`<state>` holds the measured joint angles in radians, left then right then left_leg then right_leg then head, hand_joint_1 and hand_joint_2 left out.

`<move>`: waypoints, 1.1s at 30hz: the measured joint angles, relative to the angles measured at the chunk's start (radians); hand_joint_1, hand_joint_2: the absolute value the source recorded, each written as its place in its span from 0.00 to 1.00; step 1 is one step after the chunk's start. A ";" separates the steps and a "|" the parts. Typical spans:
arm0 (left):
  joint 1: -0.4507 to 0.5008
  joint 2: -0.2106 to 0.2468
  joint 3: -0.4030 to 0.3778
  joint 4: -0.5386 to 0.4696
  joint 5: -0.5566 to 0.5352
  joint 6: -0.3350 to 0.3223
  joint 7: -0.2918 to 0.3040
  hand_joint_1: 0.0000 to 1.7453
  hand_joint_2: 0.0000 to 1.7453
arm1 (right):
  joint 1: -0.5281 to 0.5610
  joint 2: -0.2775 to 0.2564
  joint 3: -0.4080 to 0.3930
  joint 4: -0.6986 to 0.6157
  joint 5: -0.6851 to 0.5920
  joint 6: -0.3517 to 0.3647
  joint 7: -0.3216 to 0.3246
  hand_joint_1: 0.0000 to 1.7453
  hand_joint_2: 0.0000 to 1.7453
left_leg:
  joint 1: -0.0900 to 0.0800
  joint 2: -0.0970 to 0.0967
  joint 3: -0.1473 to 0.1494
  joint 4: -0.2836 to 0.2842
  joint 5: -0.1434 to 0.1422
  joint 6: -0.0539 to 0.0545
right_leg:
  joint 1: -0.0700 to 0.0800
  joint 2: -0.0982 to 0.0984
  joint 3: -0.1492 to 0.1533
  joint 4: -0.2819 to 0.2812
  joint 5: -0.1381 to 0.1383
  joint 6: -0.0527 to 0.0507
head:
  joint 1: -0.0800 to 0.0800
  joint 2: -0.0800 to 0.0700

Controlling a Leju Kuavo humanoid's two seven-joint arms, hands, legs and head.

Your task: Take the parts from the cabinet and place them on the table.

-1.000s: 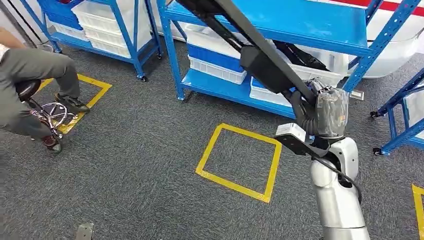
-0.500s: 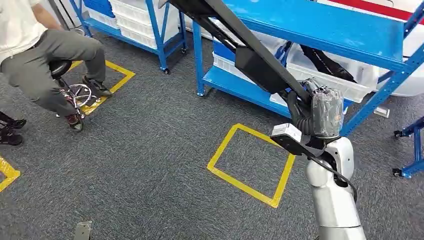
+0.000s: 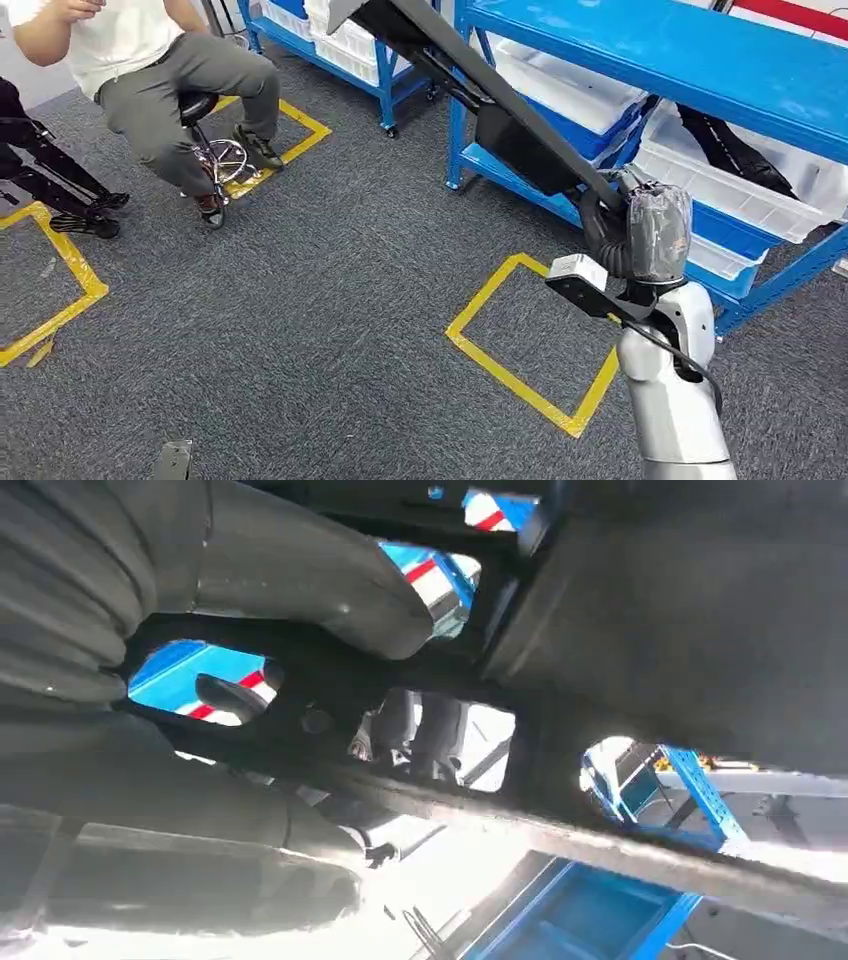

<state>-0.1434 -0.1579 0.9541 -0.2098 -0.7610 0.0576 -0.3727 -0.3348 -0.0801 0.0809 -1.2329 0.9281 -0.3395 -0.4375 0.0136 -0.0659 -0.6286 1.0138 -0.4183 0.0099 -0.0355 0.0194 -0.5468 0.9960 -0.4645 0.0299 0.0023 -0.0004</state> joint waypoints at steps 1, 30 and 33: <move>0.000 0.000 0.000 0.000 0.000 0.003 0.000 0.00 1.00 | 0.000 0.000 0.000 0.000 0.000 0.000 0.000 1.00 1.00 | -0.001 0.036 -0.020 0.047 -0.033 -0.005 | 0.003 -0.009 0.000 -0.001 0.002 -0.011 | -0.010 0.000; 0.022 0.010 -0.001 0.000 -0.007 0.000 0.001 0.00 1.00 | 0.063 -0.001 0.022 -0.035 0.003 -0.017 -0.002 1.00 1.00 | -0.026 -0.054 -0.003 0.005 0.002 0.030 | 0.018 0.003 -0.002 -0.015 0.009 -0.027 | -0.003 0.000; 0.020 0.009 -0.002 0.000 -0.008 0.000 0.001 0.00 1.00 | 0.063 0.000 0.023 -0.041 0.002 -0.018 0.000 1.00 1.00 | -0.019 0.047 -0.074 0.158 -0.090 0.005 | 0.029 -0.027 0.009 -0.021 0.007 -0.045 | -0.009 0.000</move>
<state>-0.1237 -0.1492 0.9518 -0.2094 -0.7691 0.0572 -0.3719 -0.2714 -0.0801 0.1041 -1.2741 0.9304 -0.3578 -0.4379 -0.0054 -0.0194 -0.7023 1.1713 -0.5082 0.0149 -0.0069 -0.0073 -0.5376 0.9749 -0.4571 -0.0146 -0.0065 -0.0004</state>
